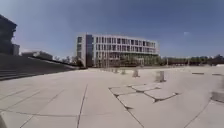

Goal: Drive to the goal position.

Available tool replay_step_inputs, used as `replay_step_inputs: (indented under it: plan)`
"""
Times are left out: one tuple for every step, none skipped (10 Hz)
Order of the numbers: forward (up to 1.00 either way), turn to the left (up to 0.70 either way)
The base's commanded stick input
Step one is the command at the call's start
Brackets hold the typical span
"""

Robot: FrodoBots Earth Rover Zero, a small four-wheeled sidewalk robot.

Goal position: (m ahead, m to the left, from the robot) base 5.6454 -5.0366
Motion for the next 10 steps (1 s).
replay_step_inputs:
  plan:
    - [0.70,0.01]
    - [0.70,0.01]
    - [0.70,0.01]
    - [0.70,0.01]
    - [0.70,0.01]
    - [0.70,0.01]
    - [0.70,0.01]
    - [0.70,0.01]
    - [0.70,0.01]
    - [0.70,0.01]
